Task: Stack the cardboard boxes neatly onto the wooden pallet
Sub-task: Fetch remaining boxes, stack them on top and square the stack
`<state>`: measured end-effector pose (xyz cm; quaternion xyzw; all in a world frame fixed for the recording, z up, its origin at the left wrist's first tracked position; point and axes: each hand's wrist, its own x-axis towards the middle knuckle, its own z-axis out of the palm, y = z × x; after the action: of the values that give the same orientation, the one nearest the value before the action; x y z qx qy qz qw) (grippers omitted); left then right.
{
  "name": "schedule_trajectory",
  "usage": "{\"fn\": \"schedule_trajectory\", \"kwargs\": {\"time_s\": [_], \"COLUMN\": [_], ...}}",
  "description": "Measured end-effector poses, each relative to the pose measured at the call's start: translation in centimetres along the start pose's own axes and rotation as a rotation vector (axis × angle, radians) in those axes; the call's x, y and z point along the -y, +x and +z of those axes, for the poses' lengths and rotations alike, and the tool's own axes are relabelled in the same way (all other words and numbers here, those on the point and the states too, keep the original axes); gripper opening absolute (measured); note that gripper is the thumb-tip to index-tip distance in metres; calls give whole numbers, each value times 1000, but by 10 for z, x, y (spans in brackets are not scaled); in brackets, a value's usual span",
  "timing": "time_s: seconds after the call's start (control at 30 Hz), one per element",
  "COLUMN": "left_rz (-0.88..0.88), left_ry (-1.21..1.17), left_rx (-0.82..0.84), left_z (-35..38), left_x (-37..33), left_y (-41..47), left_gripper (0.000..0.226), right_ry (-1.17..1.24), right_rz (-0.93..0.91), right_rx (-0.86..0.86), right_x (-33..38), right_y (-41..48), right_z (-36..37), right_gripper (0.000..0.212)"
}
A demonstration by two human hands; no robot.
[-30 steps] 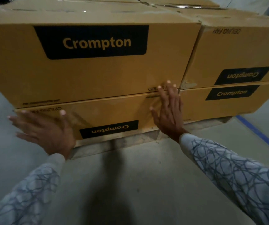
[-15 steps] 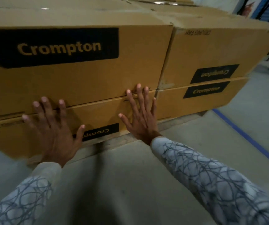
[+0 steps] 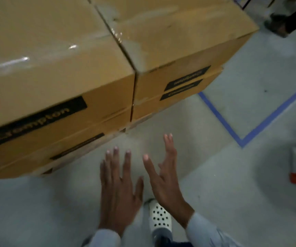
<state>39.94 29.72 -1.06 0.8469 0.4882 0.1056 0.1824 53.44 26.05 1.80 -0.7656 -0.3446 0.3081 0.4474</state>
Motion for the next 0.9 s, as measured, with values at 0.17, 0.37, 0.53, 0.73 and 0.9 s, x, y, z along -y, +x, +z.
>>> {"fn": "schedule_trajectory", "kwargs": {"time_s": [0.17,0.37,0.53,0.73,0.9], "left_rz": [108,162,119,303,515], "left_ry": [-68,-131,-93,86,320], "left_rx": [117,194,242,294,494], "left_z": [-23,26,56,58,60], "left_x": [-96,-212,-324,-422,-458], "left_y": [58,153,237,347,431], "left_gripper": [66,64,58,53,63], "right_ry": [51,304,409,634,783], "right_rz": [124,295,487,733,851], "right_rx": [-57,-146,-106,-64,-121], "right_x": [16,-23,-53,-58,-65], "right_y": [34,163,271,378,446], "right_z": [-77,-170,-280,-361,-369], "right_gripper": [71,66,80,67,80]}}
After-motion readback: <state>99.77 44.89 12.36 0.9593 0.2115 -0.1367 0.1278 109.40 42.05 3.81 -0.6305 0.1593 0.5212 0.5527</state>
